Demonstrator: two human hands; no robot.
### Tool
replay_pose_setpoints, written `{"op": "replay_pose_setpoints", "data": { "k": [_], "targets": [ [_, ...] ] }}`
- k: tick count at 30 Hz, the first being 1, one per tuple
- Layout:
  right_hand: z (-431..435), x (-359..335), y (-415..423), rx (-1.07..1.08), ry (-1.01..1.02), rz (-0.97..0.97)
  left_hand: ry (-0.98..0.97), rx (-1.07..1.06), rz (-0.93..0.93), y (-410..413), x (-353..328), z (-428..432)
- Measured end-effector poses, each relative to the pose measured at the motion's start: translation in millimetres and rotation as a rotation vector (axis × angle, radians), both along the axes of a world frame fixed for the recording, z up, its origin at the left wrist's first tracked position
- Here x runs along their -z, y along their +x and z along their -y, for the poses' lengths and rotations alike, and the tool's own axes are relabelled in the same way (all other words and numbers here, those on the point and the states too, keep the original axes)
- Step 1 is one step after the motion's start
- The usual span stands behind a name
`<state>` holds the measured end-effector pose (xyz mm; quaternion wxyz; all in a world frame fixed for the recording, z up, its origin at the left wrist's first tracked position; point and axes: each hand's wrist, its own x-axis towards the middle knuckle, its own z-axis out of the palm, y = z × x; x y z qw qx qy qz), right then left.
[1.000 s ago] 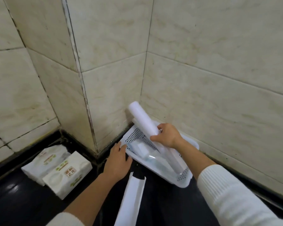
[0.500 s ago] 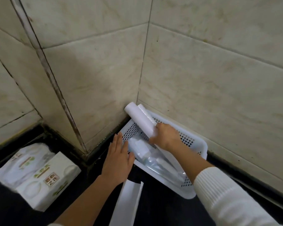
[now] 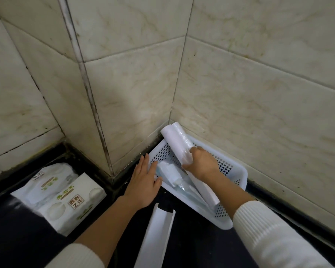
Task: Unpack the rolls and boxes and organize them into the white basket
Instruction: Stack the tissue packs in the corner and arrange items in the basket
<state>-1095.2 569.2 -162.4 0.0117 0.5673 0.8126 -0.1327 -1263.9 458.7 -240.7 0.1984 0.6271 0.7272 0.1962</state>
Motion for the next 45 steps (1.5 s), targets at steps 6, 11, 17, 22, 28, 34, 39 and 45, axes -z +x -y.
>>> {"op": "replay_pose_setpoints", "data": {
  "k": [6, 11, 17, 22, 28, 34, 39, 45],
  "targets": [
    [47.9, -24.8, -34.3, -0.081, 0.034, -0.222, 0.255, -0.201, -0.022, -25.2, -26.1, 49.4],
    [110.9, -15.4, -90.5, -0.203, -0.021, -0.310, 0.287, -0.336, -0.043, -57.1, -32.3, 113.8],
    [170.6, 31.1, -152.0, -0.320, -0.179, -0.279, 0.159, -0.513, -0.056, -97.2, -4.4, 192.6],
    [189.2, 51.8, -186.0, -0.368, -0.149, -0.253, 0.146, -0.538, -0.028, -129.3, 8.2, 216.9],
    [187.4, 72.7, -205.1, -0.498, -0.026, -0.097, 0.166, -0.658, 0.150, -183.1, 21.9, 192.8],
    [177.9, 86.0, -204.0, -0.561, 0.023, -0.106, 0.159, -0.693, 0.197, -228.1, 44.1, 177.1],
    [179.0, 98.6, -195.8, -0.582, 0.092, -0.150, 0.054, -0.674, 0.091, -256.0, 59.0, 169.6],
    [169.2, 102.6, -200.8, -0.638, 0.132, -0.161, 0.234, -0.836, 0.310, -260.3, 30.9, 158.2]
  ]
}}
